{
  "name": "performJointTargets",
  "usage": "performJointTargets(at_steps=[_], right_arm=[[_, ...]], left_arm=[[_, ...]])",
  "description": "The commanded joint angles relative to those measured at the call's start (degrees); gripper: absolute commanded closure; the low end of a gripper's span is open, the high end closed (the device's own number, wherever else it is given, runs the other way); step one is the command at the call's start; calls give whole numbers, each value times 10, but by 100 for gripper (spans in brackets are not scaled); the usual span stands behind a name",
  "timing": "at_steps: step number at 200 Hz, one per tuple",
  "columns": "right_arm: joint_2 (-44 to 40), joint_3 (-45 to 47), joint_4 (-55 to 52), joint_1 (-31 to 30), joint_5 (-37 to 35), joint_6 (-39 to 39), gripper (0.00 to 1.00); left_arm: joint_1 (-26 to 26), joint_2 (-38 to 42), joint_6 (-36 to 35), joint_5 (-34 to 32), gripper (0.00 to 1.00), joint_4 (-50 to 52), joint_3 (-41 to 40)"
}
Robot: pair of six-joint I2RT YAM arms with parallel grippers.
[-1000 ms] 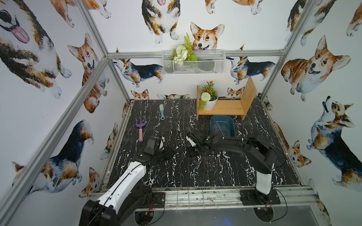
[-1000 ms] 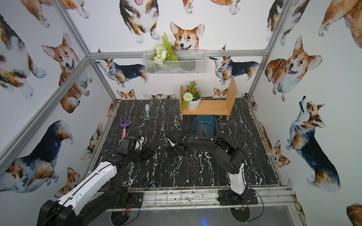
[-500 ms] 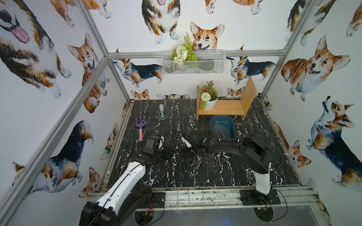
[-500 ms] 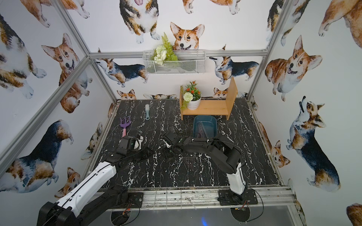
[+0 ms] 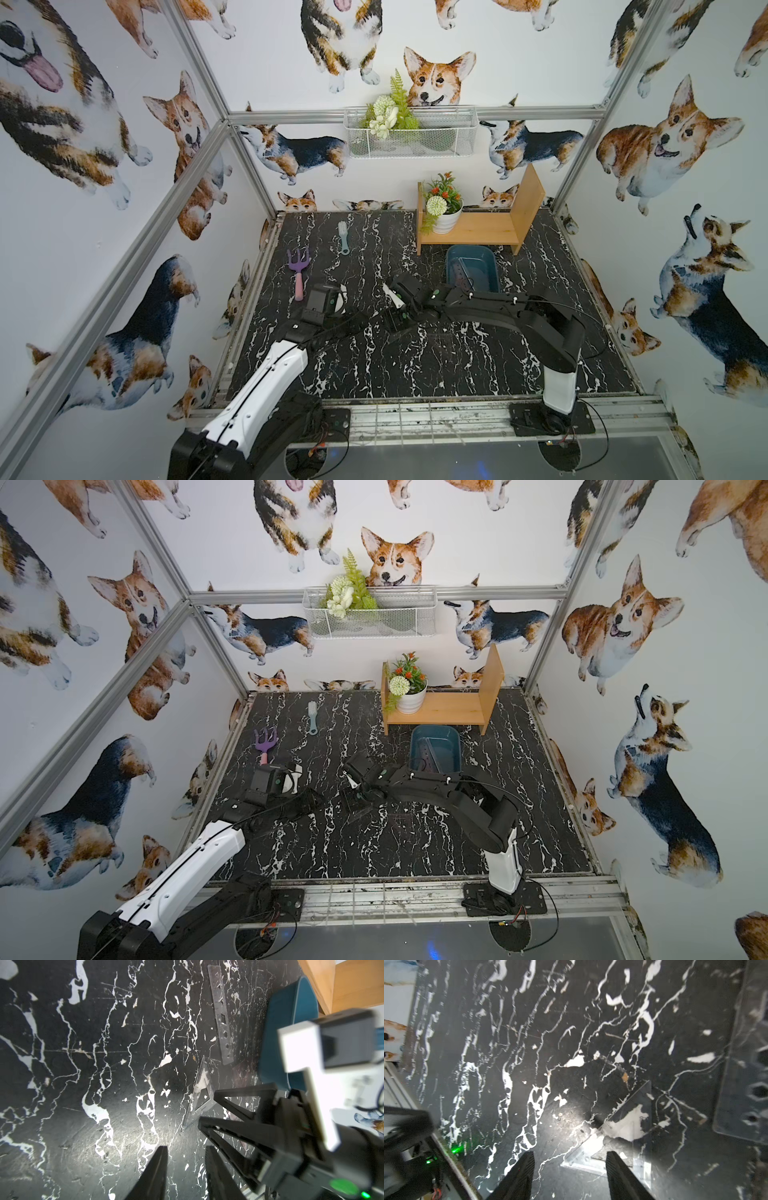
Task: Put the scattered rulers into the storage box
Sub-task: Pick up the ruler from the center of the board.
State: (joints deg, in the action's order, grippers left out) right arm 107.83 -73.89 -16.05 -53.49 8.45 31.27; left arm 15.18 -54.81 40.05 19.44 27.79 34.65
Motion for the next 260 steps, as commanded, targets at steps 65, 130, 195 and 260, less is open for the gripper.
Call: performJointTargets(at_steps=[65, 130, 195, 260], right_arm=[[-129, 139, -18, 48, -36, -9, 46], [-199, 218, 18, 72, -8, 11, 49], [-221, 232, 19, 72, 5, 18, 49], [-246, 255, 22, 72, 9, 25, 49]], left_arm=[[21, -125, -59, -35, 63, 15, 88], [123, -241, -66, -124, 60, 24, 144], [191, -346, -79, -187, 61, 38, 197], [236, -420, -80, -225, 61, 53, 237]])
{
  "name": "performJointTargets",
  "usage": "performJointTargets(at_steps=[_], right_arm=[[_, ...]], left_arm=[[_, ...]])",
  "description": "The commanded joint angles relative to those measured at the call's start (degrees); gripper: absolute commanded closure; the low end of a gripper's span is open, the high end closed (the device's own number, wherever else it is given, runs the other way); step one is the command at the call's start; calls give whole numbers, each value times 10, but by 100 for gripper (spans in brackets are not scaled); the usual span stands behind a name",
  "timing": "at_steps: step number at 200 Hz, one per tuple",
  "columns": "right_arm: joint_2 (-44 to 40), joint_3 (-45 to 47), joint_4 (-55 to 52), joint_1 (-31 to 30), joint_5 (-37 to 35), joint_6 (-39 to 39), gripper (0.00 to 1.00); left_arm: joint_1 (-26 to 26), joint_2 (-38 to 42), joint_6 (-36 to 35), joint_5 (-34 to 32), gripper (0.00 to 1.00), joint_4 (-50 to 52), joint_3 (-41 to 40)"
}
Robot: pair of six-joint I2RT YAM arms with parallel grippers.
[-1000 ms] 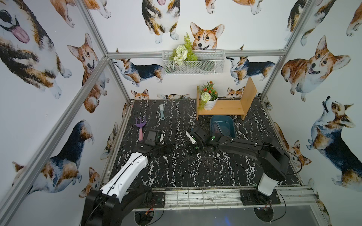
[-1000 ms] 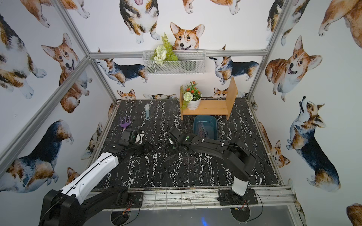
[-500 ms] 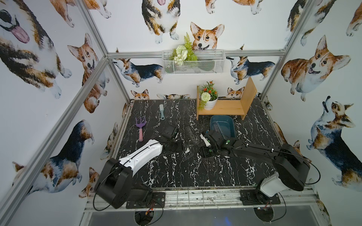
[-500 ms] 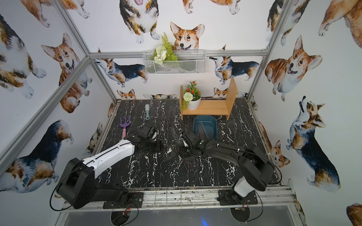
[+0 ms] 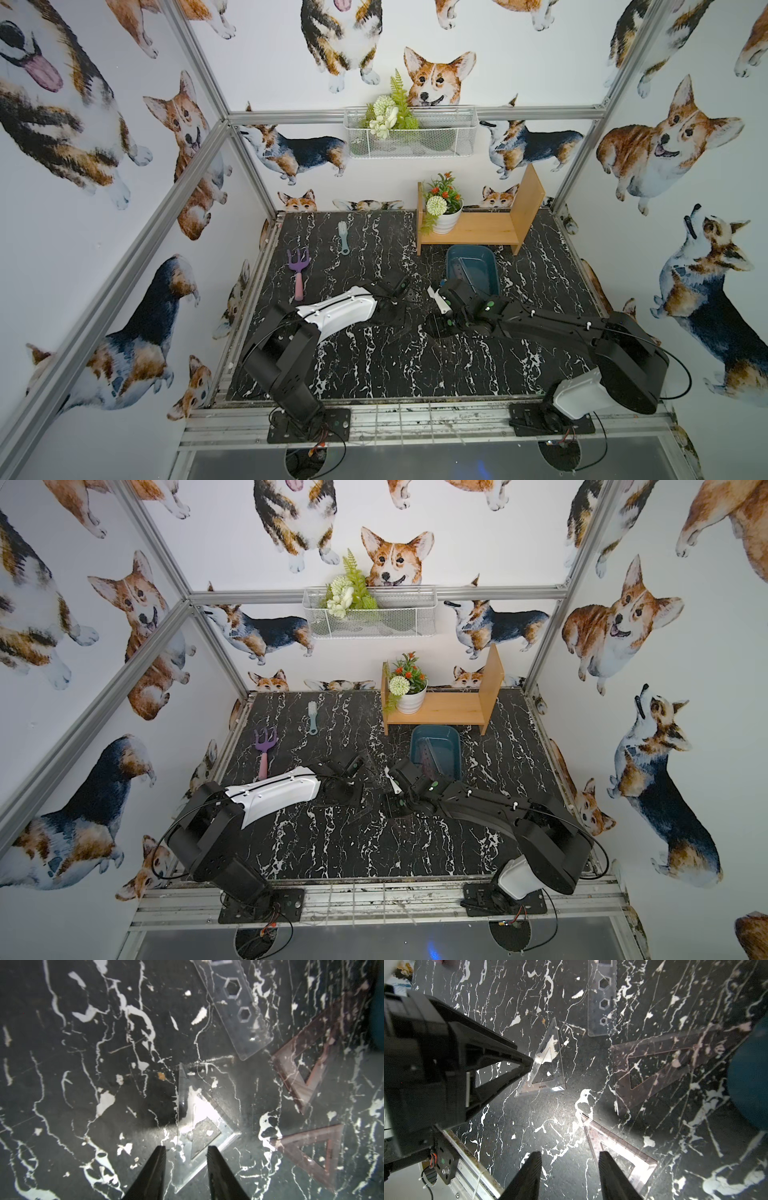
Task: Put the scattered rulers into the storage box
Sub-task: Pick up the ruler from the center of the board.
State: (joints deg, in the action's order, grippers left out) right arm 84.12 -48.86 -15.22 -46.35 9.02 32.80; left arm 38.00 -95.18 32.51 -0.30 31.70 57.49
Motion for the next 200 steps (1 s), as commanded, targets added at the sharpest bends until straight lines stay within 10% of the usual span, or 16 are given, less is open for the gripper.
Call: performJointTargets(at_steps=[1, 200], right_arm=[[-9, 6, 14, 1, 3, 10, 49], [-15, 44, 58, 1, 30, 30, 49]], left_arm=[[8, -16, -4, -28, 61, 14, 8], [28, -70, -8, -38, 72, -6, 4]])
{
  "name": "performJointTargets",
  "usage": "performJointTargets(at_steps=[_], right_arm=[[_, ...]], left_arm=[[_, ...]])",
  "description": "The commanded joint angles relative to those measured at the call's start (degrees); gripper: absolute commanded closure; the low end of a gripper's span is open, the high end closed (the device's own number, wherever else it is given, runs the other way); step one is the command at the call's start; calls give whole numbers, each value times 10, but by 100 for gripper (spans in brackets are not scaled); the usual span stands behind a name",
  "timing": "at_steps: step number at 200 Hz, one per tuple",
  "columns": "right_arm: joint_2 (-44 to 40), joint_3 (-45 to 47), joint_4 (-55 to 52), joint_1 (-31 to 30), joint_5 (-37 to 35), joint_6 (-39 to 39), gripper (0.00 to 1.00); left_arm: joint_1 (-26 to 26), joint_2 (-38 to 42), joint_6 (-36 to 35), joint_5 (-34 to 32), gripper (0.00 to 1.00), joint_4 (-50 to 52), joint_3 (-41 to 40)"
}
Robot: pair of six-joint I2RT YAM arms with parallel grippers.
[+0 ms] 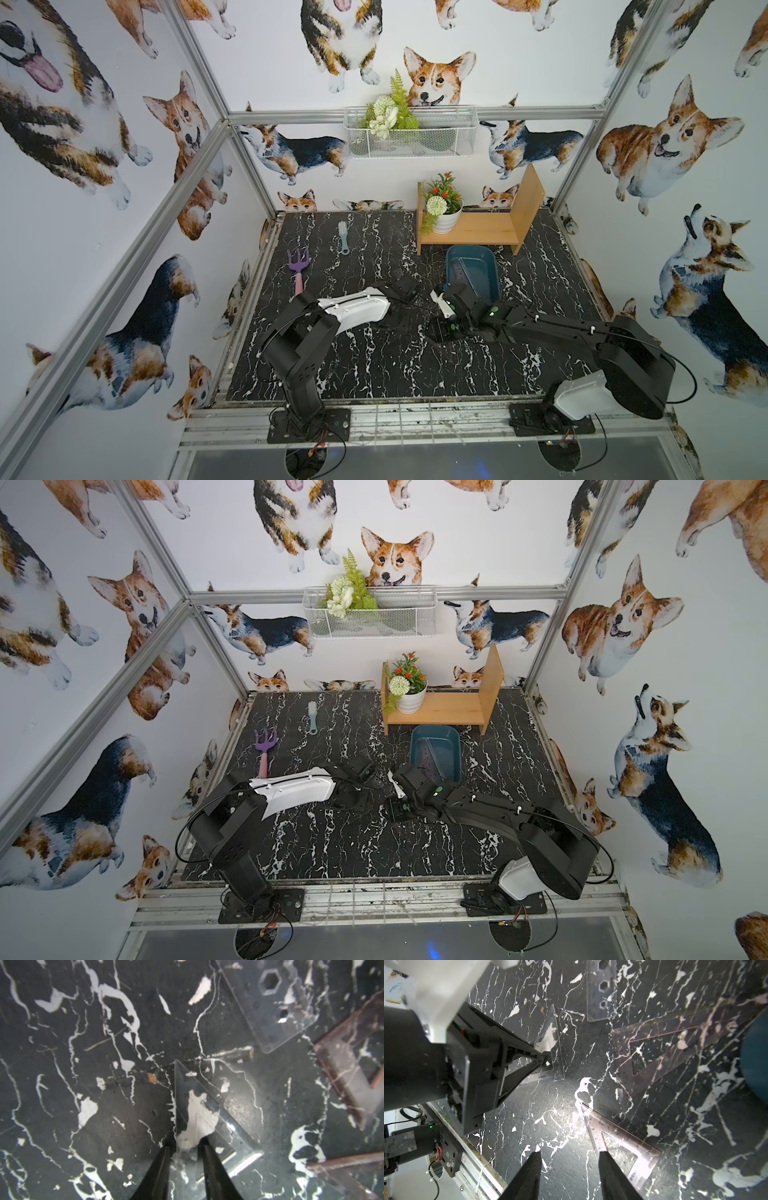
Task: Put the scattered rulers into the storage box
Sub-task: Pick up the ruler from the center of the board.
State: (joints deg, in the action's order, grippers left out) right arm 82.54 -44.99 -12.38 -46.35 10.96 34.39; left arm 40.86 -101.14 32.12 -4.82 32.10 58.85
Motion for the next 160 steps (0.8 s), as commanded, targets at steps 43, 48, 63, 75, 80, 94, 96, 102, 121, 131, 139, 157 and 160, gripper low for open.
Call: performJointTargets(at_steps=[43, 48, 63, 75, 80, 94, 96, 102, 121, 131, 139, 157, 160], right_arm=[[11, 3, 57, 1, 26, 27, 50], [14, 3, 60, 0, 28, 28, 50], [20, 0, 69, 1, 31, 32, 51], [27, -2, 77, 1, 35, 35, 51], [29, -3, 82, 1, 38, 37, 51], [39, -6, 89, 1, 42, 41, 52], [40, -7, 90, 0, 43, 42, 53], [45, -8, 96, 1, 46, 44, 53], [58, -11, 113, 1, 52, 51, 54], [67, -12, 123, 1, 54, 56, 55], [75, -13, 129, 1, 56, 59, 55], [93, -17, 144, 1, 60, 66, 56], [96, -18, 147, 1, 61, 66, 56]], left_arm=[[-1, -9, -7, 12, 80, -12, -16], [-1, -7, -7, 13, 81, -13, -17], [-3, -6, -8, 16, 81, -15, -21], [-5, -3, -9, 21, 82, -18, -25], [-7, -2, -10, 23, 82, -19, -25], [-9, 2, -11, 27, 82, -22, -30], [-10, 3, -11, 28, 82, -22, -30], [-12, 5, -11, 31, 82, -24, -32], [-19, 11, -14, 41, 82, -30, -39], [-23, 14, -15, 44, 82, -32, -42], [-24, 14, -16, 49, 82, -35, -45], [-30, 18, -17, 58, 82, -41, -51], [-30, 18, -17, 58, 82, -41, -52]])
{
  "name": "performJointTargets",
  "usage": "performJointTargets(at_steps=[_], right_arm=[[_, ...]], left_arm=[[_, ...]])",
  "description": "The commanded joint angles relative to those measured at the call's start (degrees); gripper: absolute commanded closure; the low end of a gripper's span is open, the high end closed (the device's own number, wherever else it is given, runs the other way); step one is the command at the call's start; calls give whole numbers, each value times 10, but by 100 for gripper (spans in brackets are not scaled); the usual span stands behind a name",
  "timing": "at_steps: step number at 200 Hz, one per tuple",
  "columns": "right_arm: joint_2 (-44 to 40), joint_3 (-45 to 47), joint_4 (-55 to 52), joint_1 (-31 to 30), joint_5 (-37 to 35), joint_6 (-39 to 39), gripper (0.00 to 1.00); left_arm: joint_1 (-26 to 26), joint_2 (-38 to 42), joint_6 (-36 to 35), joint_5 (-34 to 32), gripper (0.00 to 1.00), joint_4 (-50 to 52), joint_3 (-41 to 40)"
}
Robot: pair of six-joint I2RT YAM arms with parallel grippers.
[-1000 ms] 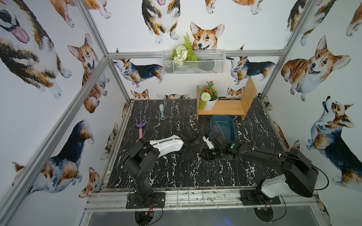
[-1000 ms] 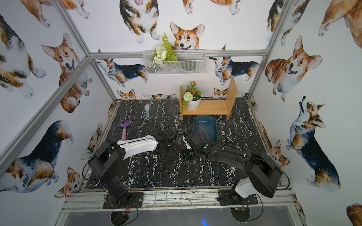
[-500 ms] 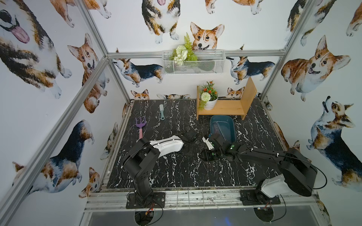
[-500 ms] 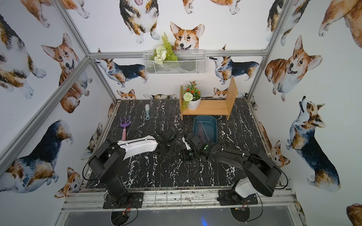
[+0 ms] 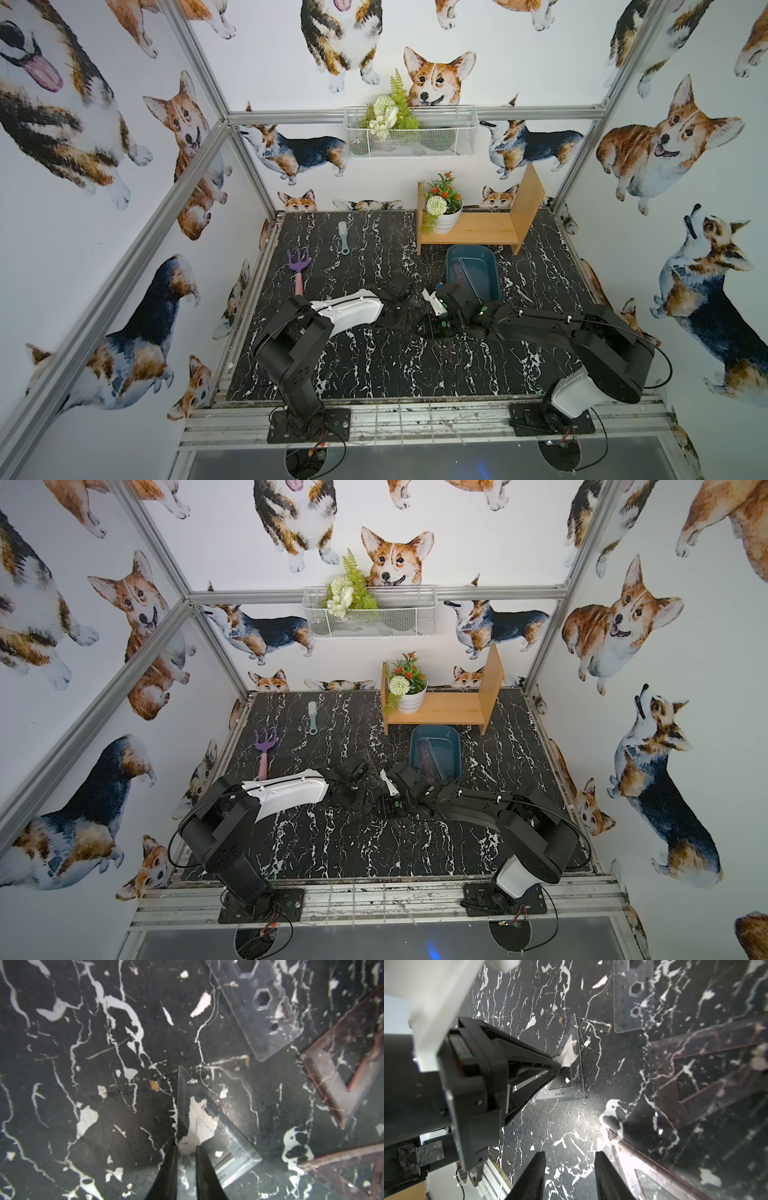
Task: Put the scattered rulers into the storage box
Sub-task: Pick up the ruler from the center of the board.
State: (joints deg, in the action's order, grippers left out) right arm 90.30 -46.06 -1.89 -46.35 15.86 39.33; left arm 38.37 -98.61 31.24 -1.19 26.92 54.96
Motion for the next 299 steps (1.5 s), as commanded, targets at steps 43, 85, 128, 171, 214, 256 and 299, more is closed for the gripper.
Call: performJointTargets(at_steps=[43, 85, 128, 171, 214, 256, 299], right_arm=[[60, -15, 83, 1, 21, 35, 57], [96, -15, 117, 1, 16, 49, 57], [119, -14, 149, 2, 25, 63, 57], [134, -20, 169, 2, 37, 74, 61], [131, -14, 182, 2, 40, 82, 72], [136, -8, 205, 4, 55, 98, 92], [127, 7, 236, 8, 70, 116, 100]], left_arm=[[-12, -3, -10, 33, 83, 3, -22], [-14, 0, -10, 41, 83, -4, -29], [-15, -1, -9, 42, 83, -6, -34], [-15, -1, -8, 45, 83, -7, -33], [-15, 2, -6, 42, 83, -5, -31], [-16, 18, -3, 30, 79, 8, -21], [-19, 45, -3, 11, 70, 36, -3]])
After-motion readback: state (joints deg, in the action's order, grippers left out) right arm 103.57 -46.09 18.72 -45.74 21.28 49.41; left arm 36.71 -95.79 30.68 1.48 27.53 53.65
